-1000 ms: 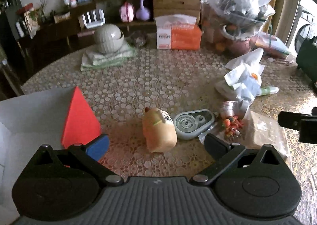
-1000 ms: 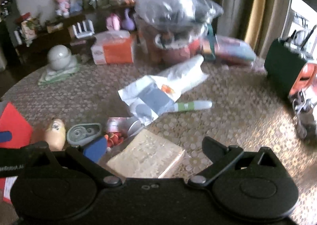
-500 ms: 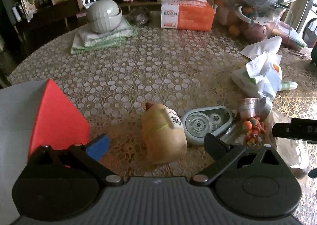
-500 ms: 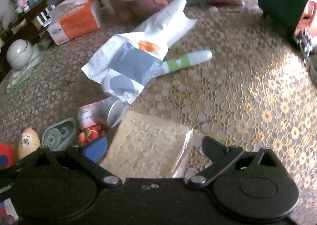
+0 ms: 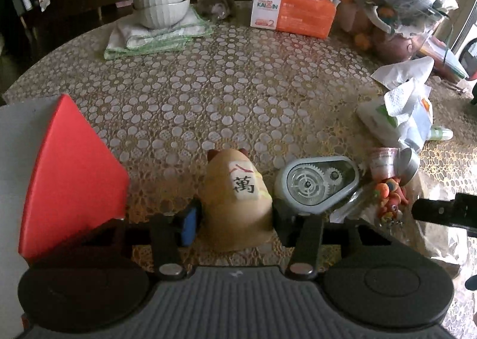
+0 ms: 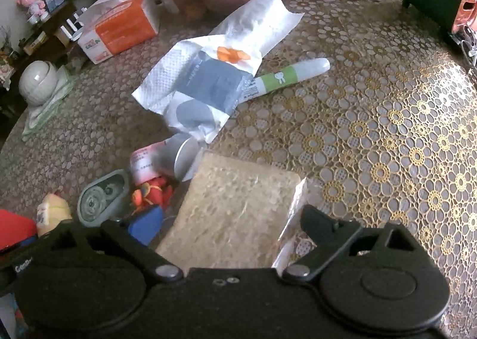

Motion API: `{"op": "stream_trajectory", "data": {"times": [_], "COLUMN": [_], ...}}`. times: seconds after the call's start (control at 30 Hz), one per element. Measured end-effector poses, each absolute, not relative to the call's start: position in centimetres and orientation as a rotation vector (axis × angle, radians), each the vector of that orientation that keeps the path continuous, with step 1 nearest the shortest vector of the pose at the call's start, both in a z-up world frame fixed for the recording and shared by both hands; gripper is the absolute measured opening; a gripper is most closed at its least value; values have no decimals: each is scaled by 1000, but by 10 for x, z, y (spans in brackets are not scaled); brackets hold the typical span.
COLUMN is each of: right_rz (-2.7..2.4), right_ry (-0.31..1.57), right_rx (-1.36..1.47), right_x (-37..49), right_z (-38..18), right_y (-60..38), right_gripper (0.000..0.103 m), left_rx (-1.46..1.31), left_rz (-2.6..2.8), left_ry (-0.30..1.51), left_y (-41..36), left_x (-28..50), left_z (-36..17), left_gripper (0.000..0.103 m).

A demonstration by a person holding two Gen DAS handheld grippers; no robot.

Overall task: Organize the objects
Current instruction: 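Grasp the tan sponge block with the right tool while the left grasps the beige cat figurine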

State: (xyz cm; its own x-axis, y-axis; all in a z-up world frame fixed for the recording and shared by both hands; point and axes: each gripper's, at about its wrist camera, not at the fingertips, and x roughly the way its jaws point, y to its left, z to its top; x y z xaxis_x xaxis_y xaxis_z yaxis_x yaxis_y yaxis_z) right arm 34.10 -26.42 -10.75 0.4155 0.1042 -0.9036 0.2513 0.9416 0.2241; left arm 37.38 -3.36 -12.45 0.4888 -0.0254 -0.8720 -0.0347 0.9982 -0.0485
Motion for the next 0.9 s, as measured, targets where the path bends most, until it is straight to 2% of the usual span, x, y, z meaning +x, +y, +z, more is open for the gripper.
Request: {"op": "stream_trajectory", "data": {"times": [0.03, 0.43, 0.9], "right_rz": [-92, -80, -28], "right_ry": [1144, 1113, 1039], "right_rx": [350, 351, 380], "right_x": [340, 328, 297], "right_z": [-107, -95, -52], "right_y": [-264, -267, -275], "right_gripper": [89, 72, 68], "left_rx": [-68, -88, -90], "left_rz": [3, 10, -61], "left_ry": [1059, 1035, 994], "left_y": [-33, -27, -34], "left_x": [373, 357, 322], "left_z": [-124, -112, -77], "left_gripper": [49, 46, 46]}}
